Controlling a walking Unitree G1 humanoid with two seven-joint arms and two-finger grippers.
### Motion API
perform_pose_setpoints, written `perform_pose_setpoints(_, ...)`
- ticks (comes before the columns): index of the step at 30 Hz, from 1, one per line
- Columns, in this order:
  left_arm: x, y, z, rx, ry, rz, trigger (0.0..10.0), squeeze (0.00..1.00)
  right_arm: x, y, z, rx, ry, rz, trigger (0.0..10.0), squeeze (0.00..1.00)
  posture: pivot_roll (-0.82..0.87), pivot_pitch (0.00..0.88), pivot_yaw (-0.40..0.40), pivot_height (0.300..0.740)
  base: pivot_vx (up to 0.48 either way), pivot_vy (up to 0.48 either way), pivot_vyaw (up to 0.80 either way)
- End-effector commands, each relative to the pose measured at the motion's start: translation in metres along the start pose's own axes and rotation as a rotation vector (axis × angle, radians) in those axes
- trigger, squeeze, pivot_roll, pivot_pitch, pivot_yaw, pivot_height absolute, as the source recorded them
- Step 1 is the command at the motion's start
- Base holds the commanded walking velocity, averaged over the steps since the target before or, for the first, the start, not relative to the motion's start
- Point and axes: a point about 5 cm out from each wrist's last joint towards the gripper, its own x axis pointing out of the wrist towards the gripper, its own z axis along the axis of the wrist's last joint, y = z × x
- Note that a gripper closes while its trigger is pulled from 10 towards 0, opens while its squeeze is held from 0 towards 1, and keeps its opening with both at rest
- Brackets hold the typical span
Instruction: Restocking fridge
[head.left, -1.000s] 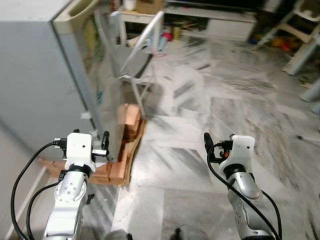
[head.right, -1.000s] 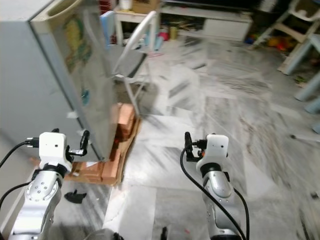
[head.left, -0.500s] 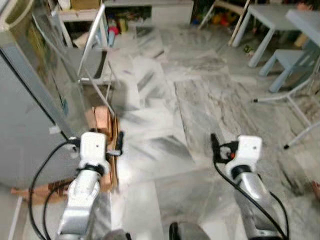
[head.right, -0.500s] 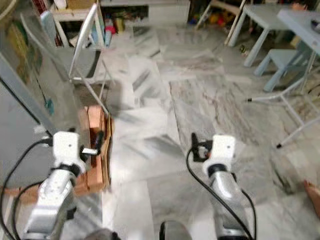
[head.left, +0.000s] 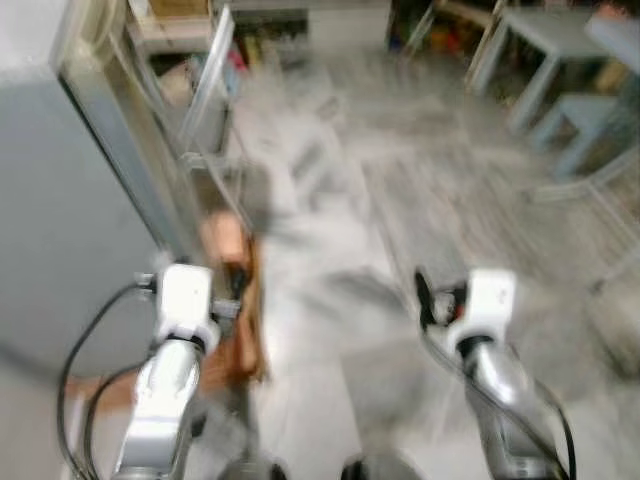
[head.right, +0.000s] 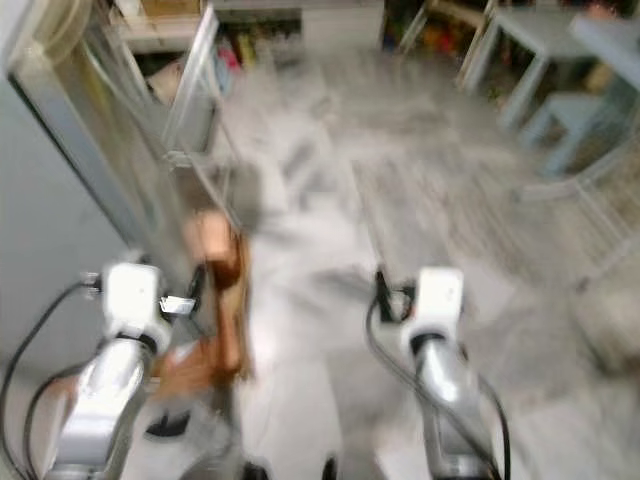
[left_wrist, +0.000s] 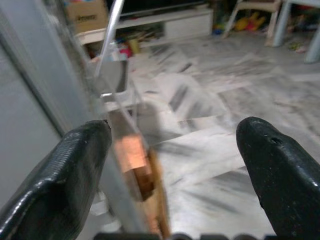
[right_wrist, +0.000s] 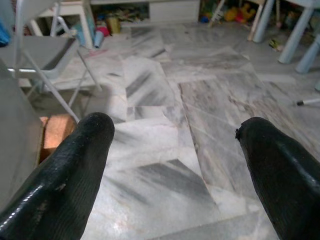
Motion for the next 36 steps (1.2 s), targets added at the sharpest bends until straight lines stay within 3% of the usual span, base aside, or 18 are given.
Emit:
perform_pose_setpoints(1, -0.001, 0.002, 0.003, 0.019, -0.015, -0.011, 10.0, 0.0, 0.002, -0.001, 0.007, -0.005, -0.024, -0.007, 10.0, 0.0, -0.02, 0.042, -0.016, 0.74, 0.0, 0.0, 0.0)
perform_pose_setpoints(7, -0.003, -0.002, 0.005, -0.002, -0.023, -0.046, 10.0, 0.0, 0.001, 0.0, 0.006, -0.005, -0.02, -0.006, 10.0, 0.0, -0.02, 0.045, -0.014, 0.74, 0.0, 0.0, 0.0)
perform_pose_setpoints(29, -0.008, 0.001, 0.003, -0.025, -0.019, -0.034, 10.0, 0.0, 0.0, 0.0, 0.003, -0.013, -0.004, 0.001, 10.0, 0.0, -0.02, 0.049, -0.022, 0.74, 0.344, 0.0, 0.0)
perform_pose_setpoints(33, -0.013, 0.004, -0.001, -0.017, -0.002, -0.019, 10.0, 0.0, 0.0, -0.001, 0.003, -0.015, -0.001, 0.001, 10.0, 0.0, -0.02, 0.049, -0.023, 0.74, 0.0, 0.0, 0.0)
perform_pose_setpoints(36, -0.016, 0.012, -0.005, 0.007, 0.017, 0.057, 10.0, 0.0, 0.0, -0.001, 0.002, -0.016, 0.004, 0.001, 10.0, 0.0, -0.02, 0.054, -0.028, 0.74, 0.0, 0.0, 0.0)
